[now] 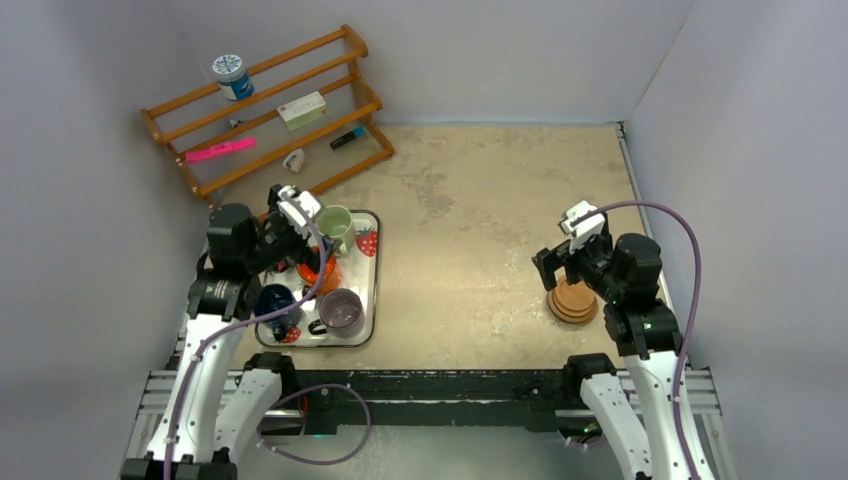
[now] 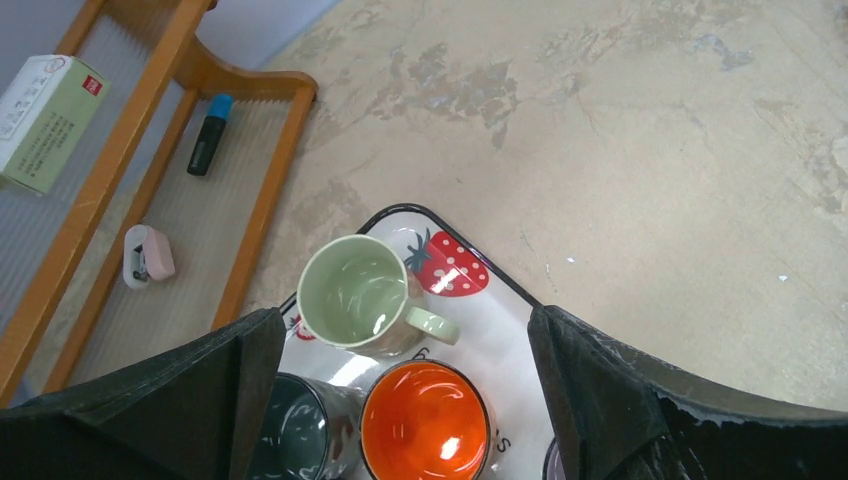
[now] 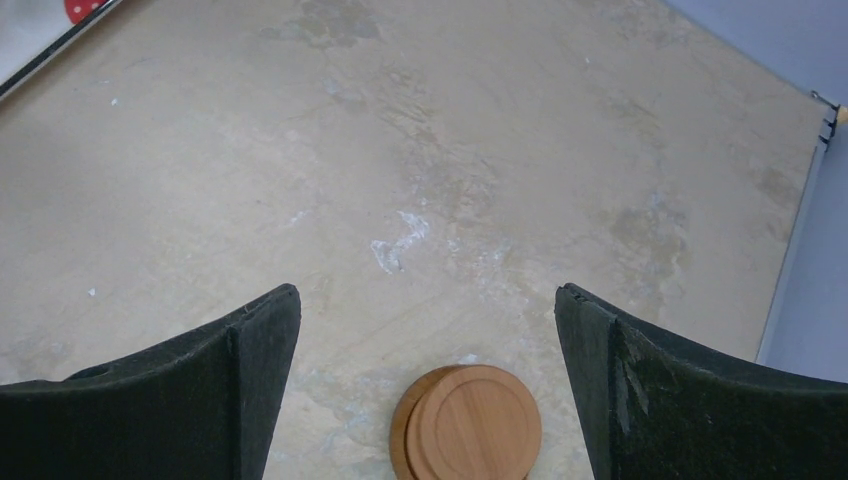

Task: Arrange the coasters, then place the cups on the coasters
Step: Move the tray to the center of the board.

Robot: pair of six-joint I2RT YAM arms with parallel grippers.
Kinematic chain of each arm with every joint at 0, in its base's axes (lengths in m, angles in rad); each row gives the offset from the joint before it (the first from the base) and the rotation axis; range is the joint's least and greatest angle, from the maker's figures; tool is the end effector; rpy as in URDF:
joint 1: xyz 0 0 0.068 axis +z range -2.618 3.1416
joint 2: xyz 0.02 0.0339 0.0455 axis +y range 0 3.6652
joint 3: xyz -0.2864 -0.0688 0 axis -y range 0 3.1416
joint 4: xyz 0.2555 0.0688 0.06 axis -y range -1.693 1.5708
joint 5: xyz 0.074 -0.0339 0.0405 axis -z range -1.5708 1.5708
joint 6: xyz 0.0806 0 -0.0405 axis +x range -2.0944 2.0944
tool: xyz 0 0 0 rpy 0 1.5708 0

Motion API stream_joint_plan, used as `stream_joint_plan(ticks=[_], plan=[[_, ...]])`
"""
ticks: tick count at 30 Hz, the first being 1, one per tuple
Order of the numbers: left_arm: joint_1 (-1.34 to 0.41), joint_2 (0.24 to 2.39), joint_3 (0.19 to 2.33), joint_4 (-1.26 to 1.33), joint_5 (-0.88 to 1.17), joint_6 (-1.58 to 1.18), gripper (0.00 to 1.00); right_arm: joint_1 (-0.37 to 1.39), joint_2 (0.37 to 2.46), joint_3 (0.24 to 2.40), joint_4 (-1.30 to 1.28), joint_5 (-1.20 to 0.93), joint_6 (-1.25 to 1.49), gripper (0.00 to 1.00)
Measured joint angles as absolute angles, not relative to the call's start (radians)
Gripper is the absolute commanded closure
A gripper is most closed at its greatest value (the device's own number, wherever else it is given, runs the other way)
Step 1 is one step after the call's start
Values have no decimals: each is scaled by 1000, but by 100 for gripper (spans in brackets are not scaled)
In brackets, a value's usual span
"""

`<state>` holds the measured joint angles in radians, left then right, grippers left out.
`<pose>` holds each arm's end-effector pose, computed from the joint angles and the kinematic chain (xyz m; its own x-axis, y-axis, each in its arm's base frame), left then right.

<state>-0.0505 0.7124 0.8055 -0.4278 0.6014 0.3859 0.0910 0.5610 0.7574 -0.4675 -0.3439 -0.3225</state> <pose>0.1822 -0.0549 0.3381 -0.0874 0.3152 -0.9450 0.6565 0.7317 0.1833 0.1576 0.0417 0.3344 -0.1233 -0.3109 -0.9424 -0.4725 0.8535 -0.2197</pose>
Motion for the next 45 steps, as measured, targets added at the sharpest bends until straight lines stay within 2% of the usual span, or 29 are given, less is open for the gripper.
stream_joint_plan(ticks=[4,8,13,20,24,34,41,45], plan=[[-151,802,847,-413,486,385,0,91,560,757,-461,-287,-327,1],[-344,881,865,-386,308,385,0,91,568,757,-453,-248,-334,1],[-451,934,869,-386,177,386,0,91,581,752,-438,-220,-342,1],[-461,810,860,-389,67,387,0,92,636,742,-431,-279,-361,1],[-461,756,859,-406,-72,387,0,122,806,827,-450,-360,-360,1],[-461,585,813,-474,-317,435,0,430,1123,953,-343,-414,-369,1],[-458,606,763,-459,-543,420,0,500,1280,991,-309,-386,-400,1],[-366,641,770,-465,-542,366,0,512,1248,981,-296,-375,-418,1]])
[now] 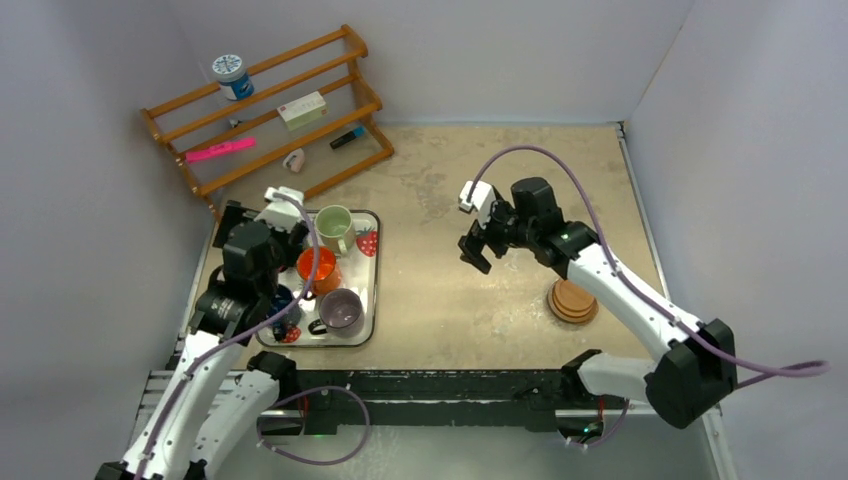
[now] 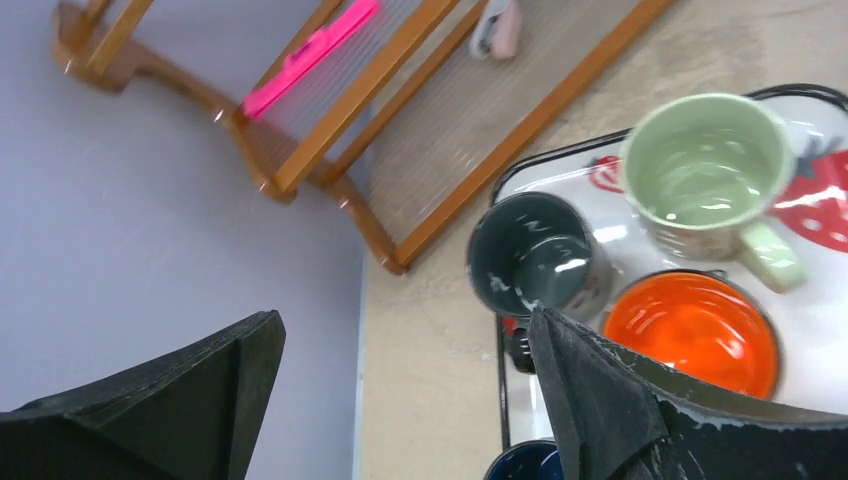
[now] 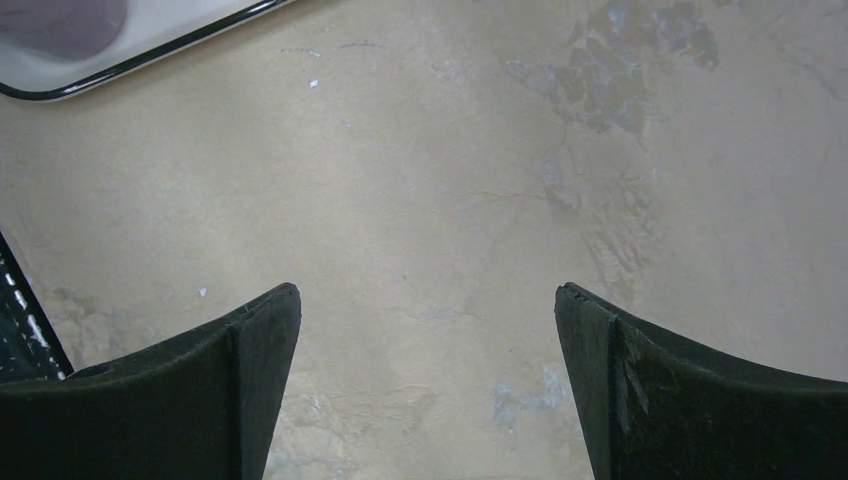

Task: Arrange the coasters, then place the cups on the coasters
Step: Move the tray to the center of the board.

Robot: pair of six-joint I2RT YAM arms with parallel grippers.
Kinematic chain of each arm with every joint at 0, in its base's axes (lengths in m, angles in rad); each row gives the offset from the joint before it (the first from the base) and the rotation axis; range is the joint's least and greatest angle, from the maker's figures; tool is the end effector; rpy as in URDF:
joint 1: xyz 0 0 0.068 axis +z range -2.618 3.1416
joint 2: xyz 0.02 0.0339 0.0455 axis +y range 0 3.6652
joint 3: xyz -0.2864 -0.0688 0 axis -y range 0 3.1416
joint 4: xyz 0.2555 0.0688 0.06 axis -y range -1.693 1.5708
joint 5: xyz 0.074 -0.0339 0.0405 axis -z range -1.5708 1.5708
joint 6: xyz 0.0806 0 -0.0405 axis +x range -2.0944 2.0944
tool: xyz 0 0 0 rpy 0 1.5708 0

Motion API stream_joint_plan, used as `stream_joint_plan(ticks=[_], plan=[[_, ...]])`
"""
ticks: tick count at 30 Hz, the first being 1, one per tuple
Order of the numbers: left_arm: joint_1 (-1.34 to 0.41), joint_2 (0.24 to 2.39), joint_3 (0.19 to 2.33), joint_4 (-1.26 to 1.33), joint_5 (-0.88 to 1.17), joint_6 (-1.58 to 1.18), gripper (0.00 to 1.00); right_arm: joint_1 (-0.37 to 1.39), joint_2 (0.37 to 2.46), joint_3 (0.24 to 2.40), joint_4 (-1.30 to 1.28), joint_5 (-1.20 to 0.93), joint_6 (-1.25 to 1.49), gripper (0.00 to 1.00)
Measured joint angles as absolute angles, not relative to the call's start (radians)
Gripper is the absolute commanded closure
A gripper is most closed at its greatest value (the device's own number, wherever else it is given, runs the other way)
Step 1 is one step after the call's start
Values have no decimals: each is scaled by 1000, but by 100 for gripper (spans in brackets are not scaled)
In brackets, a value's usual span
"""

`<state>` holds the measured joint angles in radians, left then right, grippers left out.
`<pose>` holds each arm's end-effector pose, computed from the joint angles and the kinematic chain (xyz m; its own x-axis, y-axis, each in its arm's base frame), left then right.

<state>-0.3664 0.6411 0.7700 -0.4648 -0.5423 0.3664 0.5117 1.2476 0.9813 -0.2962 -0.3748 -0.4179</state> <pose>0.1747 -0.0225 0.3300 -0.3404 0.4593 -0.8205 -0.0280 0.8673 0.4971 0.2623 0.1811 0.2963 -0.1305 -0.5064 -0.8524 -0.8519 0.4970 -0.1649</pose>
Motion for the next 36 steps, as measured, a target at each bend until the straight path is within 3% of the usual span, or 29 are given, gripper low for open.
stream_joint_plan(ticks=[6,16,19,27,36], plan=[[-55,749,820,-441,-387,327,0,511,1134,953,-282,-357,-438,1],[564,1053,857,-404,248,308,3,511,1044,872,-281,-322,-474,1],[680,1118,859,-406,398,312,4,511,1026,863,-283,-305,-480,1],[745,1179,858,-383,626,352,19,511,981,863,-292,-270,-495,1],[821,1460,885,-472,844,505,35,511,875,817,-309,-244,-514,1]])
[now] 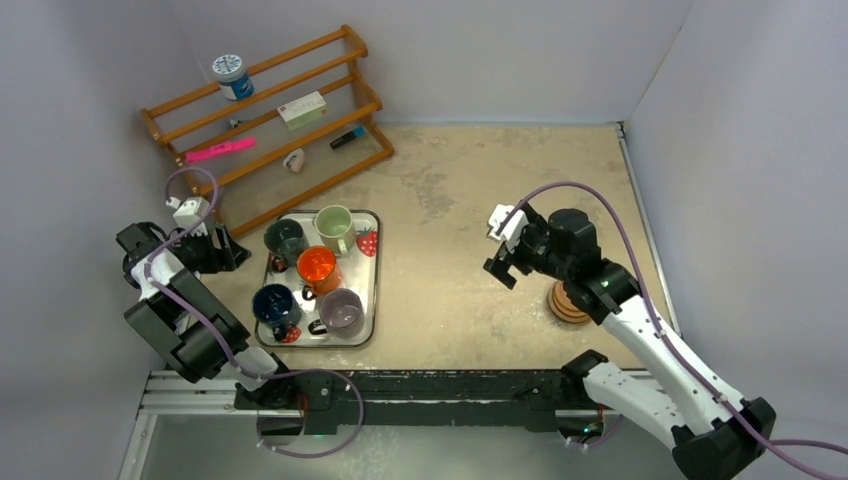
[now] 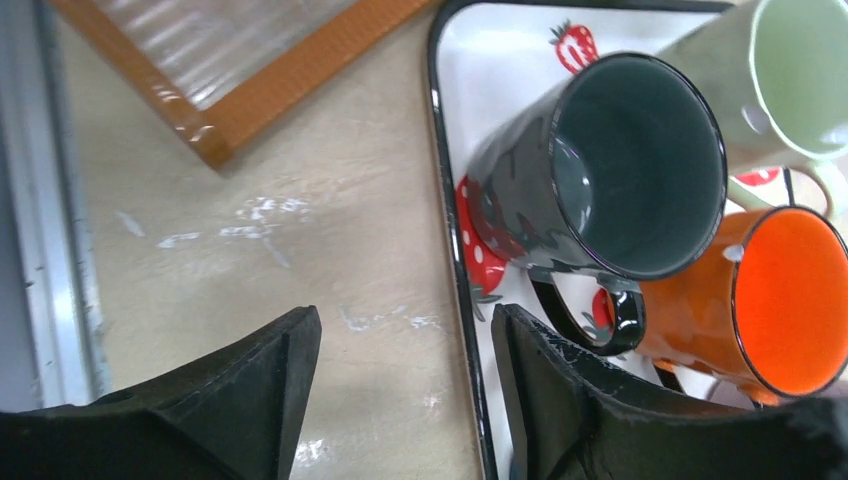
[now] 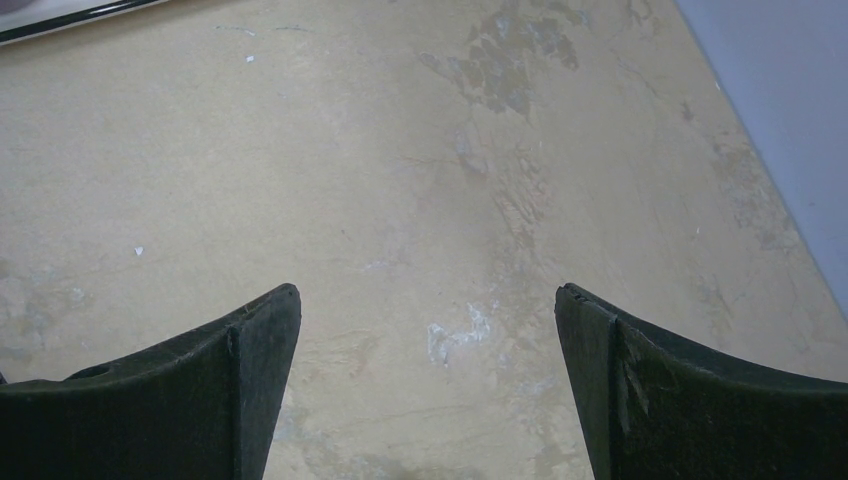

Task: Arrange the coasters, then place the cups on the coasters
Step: Move the tray to the center of the board.

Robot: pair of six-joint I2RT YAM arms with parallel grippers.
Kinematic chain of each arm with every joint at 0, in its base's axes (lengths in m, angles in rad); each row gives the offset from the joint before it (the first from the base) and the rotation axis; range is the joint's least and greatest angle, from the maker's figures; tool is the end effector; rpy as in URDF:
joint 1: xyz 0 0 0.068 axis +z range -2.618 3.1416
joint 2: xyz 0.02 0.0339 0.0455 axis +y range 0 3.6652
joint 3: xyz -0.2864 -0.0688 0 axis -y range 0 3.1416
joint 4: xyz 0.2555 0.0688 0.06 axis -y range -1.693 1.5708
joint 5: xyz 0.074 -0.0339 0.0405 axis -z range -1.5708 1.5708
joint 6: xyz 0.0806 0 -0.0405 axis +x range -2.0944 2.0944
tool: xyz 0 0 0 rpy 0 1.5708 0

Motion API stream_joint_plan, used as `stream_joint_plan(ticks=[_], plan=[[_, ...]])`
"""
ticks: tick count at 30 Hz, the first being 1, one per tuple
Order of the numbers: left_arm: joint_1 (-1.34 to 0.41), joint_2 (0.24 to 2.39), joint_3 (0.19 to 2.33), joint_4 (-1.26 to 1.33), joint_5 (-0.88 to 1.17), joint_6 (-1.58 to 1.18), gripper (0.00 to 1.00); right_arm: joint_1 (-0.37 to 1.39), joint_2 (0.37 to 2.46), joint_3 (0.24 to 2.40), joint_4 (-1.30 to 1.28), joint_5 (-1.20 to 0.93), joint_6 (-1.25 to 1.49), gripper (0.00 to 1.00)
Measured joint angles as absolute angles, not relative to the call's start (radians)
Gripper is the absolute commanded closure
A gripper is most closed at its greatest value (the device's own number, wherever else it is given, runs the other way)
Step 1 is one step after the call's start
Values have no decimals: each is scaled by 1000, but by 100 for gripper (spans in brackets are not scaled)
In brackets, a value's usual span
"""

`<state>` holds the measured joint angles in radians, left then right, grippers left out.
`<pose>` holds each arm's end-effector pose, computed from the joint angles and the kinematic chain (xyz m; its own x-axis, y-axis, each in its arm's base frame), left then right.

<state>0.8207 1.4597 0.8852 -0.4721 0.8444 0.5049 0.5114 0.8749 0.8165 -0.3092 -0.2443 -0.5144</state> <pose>0.2480 0.1778 0.1993 -0.6282 -0.2029 -0.7511 0.0834 0.9423 -0.3243 0.1971 0.1330 0.3236 0.0576 -0.5151 -0.8552 -0.7390 0.5540 -0.3835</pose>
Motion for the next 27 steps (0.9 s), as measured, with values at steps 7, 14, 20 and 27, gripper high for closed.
stream_joint_plan(ticks=[7,14,20,27], plan=[[823,1490,886,-547,906,629,39,511,843,790,-308,-244,-524,1],[822,1546,886,-568,906,720,43,511,842,780,-309,-245,-533,1],[801,1608,886,-639,901,791,43,511,840,780,-309,-244,-540,1],[707,1608,886,-654,876,815,42,511,831,777,-308,-244,-545,1]])
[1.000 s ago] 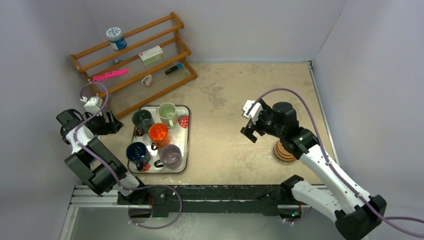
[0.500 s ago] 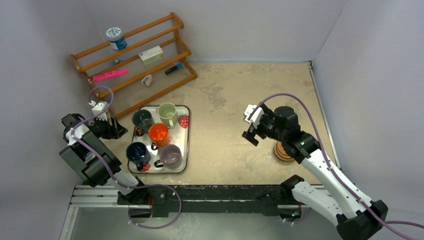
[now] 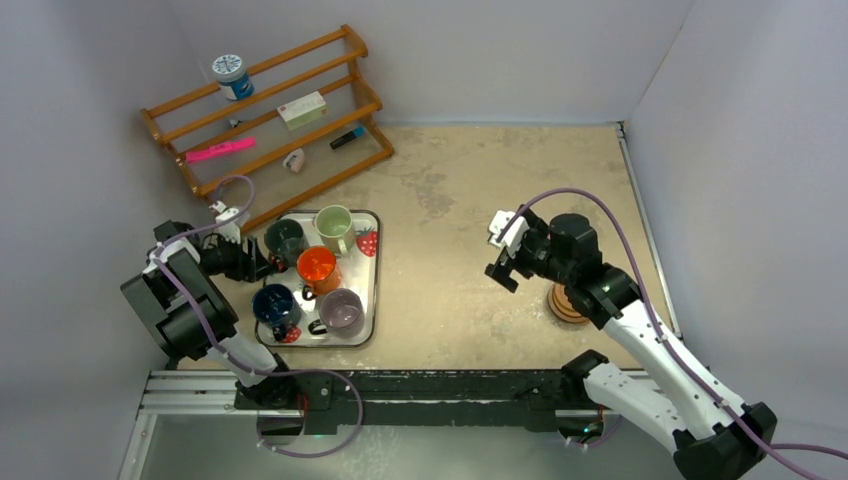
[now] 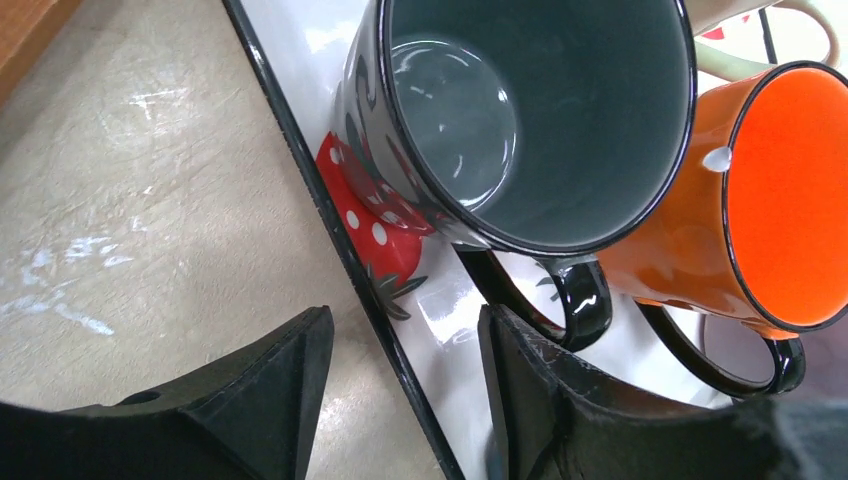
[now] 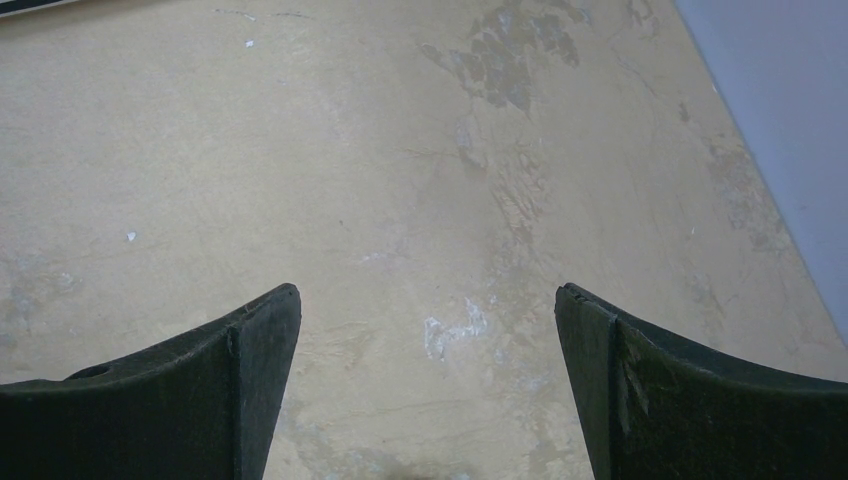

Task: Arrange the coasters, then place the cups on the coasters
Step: Move the tray to the center of the board.

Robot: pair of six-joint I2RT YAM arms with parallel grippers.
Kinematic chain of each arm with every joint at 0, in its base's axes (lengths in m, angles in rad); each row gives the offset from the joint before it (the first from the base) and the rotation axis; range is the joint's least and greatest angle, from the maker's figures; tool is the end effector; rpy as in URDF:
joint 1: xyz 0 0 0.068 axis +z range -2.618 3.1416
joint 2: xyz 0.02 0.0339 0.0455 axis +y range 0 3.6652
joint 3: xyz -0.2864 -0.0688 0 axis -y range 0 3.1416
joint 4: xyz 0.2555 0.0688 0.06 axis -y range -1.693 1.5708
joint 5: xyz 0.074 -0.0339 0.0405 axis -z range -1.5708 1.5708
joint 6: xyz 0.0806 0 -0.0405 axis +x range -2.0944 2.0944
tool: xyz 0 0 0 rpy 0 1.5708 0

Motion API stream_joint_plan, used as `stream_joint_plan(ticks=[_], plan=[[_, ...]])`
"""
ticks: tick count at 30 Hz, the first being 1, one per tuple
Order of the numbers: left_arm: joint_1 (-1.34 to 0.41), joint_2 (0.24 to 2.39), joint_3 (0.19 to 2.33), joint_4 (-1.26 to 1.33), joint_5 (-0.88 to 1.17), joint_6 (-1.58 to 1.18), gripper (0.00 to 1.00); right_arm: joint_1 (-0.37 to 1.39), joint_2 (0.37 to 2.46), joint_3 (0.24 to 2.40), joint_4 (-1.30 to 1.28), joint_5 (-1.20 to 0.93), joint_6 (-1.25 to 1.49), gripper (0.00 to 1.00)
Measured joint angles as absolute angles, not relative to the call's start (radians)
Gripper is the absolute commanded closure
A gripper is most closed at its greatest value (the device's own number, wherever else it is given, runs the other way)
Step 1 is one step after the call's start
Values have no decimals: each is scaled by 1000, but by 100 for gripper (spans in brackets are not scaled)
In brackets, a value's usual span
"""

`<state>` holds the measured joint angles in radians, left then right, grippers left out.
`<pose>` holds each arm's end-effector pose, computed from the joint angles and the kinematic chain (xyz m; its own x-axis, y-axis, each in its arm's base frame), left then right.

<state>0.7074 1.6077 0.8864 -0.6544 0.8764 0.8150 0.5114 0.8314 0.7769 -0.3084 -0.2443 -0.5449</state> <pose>0.2579 0.1390 0.1528 -0.7316 -0.0129 -0.6816 0.3351 0.8639 -0.3760 0.1890 0.1284 0.3171 0.0836 -0.5298 -0.8440 -0.7352 0.5389 -0.4111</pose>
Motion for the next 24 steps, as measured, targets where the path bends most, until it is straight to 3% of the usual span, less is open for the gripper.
stream_joint_plan(ticks=[13,24], plan=[[669,1799,1017,-746,875,859,54,511,830,759,-308,-242,-563,1],[632,1819,1040,-772,842,906,82,511,830,757,-308,-226,-569,1]])
